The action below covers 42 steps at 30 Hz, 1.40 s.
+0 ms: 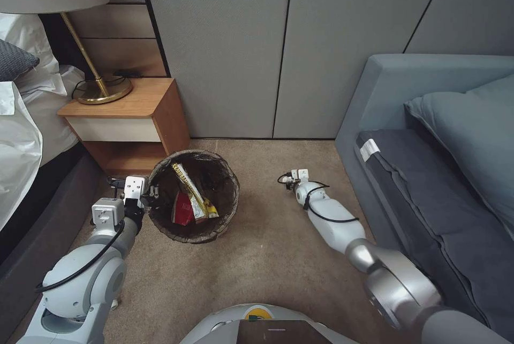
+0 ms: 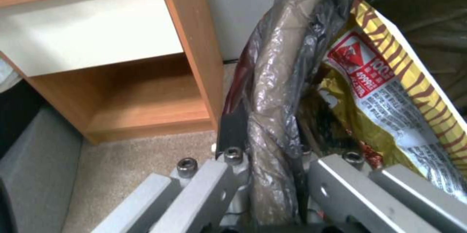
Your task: Pick up the trash bin, then pick up the garbage from the floor and place it into the trash bin.
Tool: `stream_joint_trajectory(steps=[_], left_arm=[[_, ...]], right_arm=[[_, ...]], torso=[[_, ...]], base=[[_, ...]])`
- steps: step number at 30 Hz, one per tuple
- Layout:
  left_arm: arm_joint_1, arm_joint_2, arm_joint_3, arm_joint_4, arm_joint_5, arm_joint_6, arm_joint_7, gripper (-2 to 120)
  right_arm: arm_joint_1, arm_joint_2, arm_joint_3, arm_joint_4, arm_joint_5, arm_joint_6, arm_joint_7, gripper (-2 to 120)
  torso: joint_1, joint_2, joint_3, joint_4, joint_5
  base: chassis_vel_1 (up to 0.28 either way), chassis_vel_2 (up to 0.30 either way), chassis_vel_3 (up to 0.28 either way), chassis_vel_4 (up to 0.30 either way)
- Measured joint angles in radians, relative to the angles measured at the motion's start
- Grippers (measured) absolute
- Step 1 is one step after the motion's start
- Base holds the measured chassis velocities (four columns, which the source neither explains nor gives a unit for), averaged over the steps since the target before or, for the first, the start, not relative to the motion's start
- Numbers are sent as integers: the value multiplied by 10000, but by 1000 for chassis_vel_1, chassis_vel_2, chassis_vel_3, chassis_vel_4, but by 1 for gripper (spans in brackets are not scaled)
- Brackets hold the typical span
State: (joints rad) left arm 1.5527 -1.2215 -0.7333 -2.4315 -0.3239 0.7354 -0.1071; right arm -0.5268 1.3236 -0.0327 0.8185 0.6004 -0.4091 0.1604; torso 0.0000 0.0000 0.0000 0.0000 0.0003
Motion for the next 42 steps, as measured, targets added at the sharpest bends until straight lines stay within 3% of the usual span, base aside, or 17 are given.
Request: stream_joint_trajectory(steps=[3,5,10,14,15,17,18,20,21,25,34,37,38,42], left_arm=[[-28,-9,7,34,8,0,-1,0],[-33,-9,12,45,15,0,0,0],[-40,-17,41,53,30,0,3,0],[-35,-7,47,46,36,0,6,0],[-33,20,48,40,35,0,16,0],[-44,67,34,16,23,0,38,0],[-44,67,34,16,23,0,38,0],[-43,66,29,17,36,0,52,0],[-43,66,29,17,36,0,52,0],[-32,25,148,25,140,0,120,0],[-32,16,191,7,167,0,152,0],[-32,13,171,10,192,0,154,0],[-32,13,171,10,192,0,154,0],[-70,-15,158,73,237,0,177,0]], right_arm=[[-514,-764,73,1908,881,-515,537,0],[-639,-1028,133,2409,1165,-594,642,0],[-1331,-2711,478,5362,2507,-974,1208,0],[-1676,-3358,670,6758,3140,-1230,1578,0],[-1863,-3676,819,7726,3580,-1413,1848,0],[-2387,-4371,1541,10239,4521,-1756,2397,0],[-2387,-4371,1541,10239,4521,-1756,2397,0],[-2710,-4866,2081,12066,5529,-1946,2782,0],[-2710,-4866,2081,12066,5529,-1946,2782,0],[-2027,-5515,2211,14454,7610,-2104,3376,0],[591,-5503,777,15237,9705,-2179,3509,0],[2139,-5291,-539,14965,9866,-2173,3176,0],[2139,-5291,-539,14965,9866,-2173,3176,0],[3287,-4836,-2131,14668,9692,-2131,3018,0]], torso=[[0,0,0,2,2],[0,0,0,3,2],[0,1,-1,-4,-2],[0,0,0,-5,-4],[0,0,0,-8,10],[-1,1,-2,3,-9],[-1,1,-2,3,-9],[-1,0,-1,-2,4],[-1,0,-1,-2,4],[-1,1,-2,-1,-1],[-1,0,-1,0,-2],[0,1,1,1,-4],[0,1,1,1,-4],[-1,0,1,1,-4]], base=[[0,0,0,0],[0,0,0,0],[0,0,0,0],[0,0,0,0],[0,0,0,0],[0,0,0,0],[0,0,0,0],[0,0,0,0],[0,0,0,0],[0,0,0,0],[0,0,0,0],[0,0,0,0],[0,0,0,0],[0,0,0,0]])
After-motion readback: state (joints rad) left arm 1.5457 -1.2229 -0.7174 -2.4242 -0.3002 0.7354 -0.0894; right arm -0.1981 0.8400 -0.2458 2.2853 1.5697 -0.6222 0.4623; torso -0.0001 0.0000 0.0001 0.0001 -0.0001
